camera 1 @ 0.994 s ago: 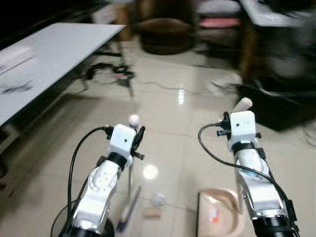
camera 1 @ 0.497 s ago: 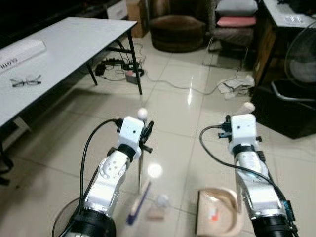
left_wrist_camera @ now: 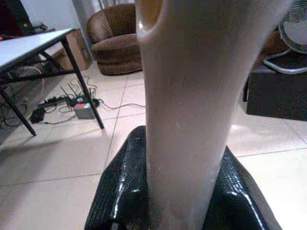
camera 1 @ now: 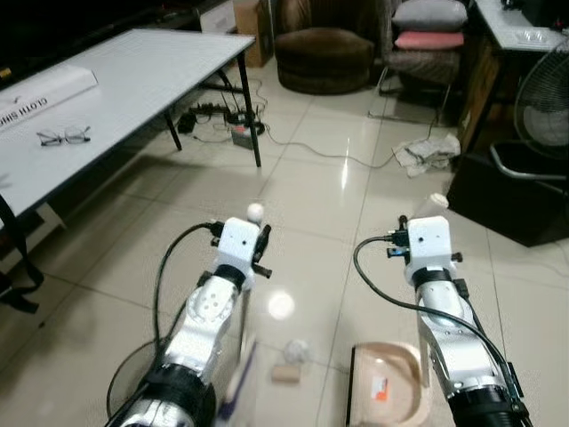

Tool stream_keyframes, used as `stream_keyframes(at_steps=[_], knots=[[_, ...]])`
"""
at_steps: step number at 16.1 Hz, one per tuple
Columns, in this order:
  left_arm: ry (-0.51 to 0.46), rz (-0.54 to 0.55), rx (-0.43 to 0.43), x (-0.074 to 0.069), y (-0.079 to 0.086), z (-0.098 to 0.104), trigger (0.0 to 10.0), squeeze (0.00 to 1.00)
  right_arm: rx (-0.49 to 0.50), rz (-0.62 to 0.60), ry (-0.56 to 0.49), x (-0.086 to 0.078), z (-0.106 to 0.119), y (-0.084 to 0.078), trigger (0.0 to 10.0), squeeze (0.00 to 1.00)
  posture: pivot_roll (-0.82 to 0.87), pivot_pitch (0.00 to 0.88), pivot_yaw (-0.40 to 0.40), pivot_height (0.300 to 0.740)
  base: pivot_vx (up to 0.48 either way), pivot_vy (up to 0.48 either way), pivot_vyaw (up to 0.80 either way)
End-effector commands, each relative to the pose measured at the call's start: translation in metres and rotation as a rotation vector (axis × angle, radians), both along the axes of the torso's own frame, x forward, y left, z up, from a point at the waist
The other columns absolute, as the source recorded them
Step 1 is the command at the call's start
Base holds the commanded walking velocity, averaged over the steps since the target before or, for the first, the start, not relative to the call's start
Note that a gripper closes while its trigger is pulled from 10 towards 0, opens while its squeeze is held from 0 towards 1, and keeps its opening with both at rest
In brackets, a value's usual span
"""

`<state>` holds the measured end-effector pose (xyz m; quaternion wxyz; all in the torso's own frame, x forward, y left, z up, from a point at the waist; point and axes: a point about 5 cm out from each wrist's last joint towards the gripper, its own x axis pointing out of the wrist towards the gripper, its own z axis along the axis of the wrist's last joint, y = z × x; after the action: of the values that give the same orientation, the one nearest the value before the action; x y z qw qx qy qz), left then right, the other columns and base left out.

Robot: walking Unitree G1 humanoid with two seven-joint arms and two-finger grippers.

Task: Sweep floor

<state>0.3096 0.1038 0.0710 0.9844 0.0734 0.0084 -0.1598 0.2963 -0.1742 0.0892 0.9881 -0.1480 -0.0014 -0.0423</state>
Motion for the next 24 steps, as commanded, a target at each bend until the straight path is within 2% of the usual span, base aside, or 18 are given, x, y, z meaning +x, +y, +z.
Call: stream_keyframes(at_steps=[1, 8, 11, 14, 17, 19, 21, 23, 24], knots=[[-0.064, 0.013, 0.008, 0.007, -0.001, 0.01, 10.0, 0.0, -0.004, 0.03, -0.079, 0.007, 0.014, 0.007, 10.0, 0.0, -0.1, 0.139, 0.112, 0.74, 0.0, 0.0, 0.0], [-0.106, 0.07, 0.019, 0.015, -0.01, 0.012, 10.0, 0.0, -0.035, 0.048, -0.125, 0.015, 0.012, 0.011, 10.0, 0.0, -0.06, 0.242, 0.158, 0.74, 0.0, 0.0, 0.0], [-0.112, 0.103, 0.007, 0.017, -0.013, 0.011, 10.0, 0.0, -0.052, 0.083, -0.132, 0.015, 0.008, 0.022, 10.0, 0.0, -0.05, 0.265, 0.17, 0.74, 0.0, 0.0, 0.0], [-0.114, 0.1, -0.022, 0.019, -0.024, 0.014, 10.0, 0.0, -0.043, 0.101, -0.138, 0.014, 0.005, 0.034, 10.0, 0.0, -0.05, 0.276, 0.173, 0.74, 0.0, 0.0, 0.0], [-0.109, 0.075, -0.093, 0.02, -0.042, 0.019, 10.0, 0.0, -0.011, 0.109, -0.146, 0.012, 0.003, 0.048, 10.0, 0.0, -0.05, 0.277, 0.173, 0.74, 0.0, 0.0, 0.0], [-0.089, 0.045, -0.169, 0.018, -0.057, 0.022, 10.0, 0.0, 0.02, 0.123, -0.145, 0.01, 0.002, 0.058, 10.0, 0.0, -0.05, 0.276, 0.173, 0.74, 0.0, 0.0, 0.0], [-0.067, 0.038, -0.285, 0.018, -0.07, 0.028, 10.0, 0.0, 0.048, 0.133, -0.142, 0.009, 0.001, 0.067, 10.0, 0.0, -0.05, 0.273, 0.17, 0.74, 0.0, 0.0, 0.0], [-0.068, 0.004, -0.372, 0.019, -0.079, 0.039, 10.0, 0.0, 0.06, 0.137, -0.137, 0.01, 0.0, 0.07, 10.0, 0.0, -0.05, 0.267, 0.167, 0.74, 0.0, 0.0, 0.0], [-0.073, -0.028, -0.386, 0.018, -0.083, 0.042, 10.0, 0.0, 0.062, 0.136, -0.137, 0.01, 0.0, 0.07, 10.0, 0.0, -0.05, 0.264, 0.166, 0.74, 0.0, 0.0, 0.0]])
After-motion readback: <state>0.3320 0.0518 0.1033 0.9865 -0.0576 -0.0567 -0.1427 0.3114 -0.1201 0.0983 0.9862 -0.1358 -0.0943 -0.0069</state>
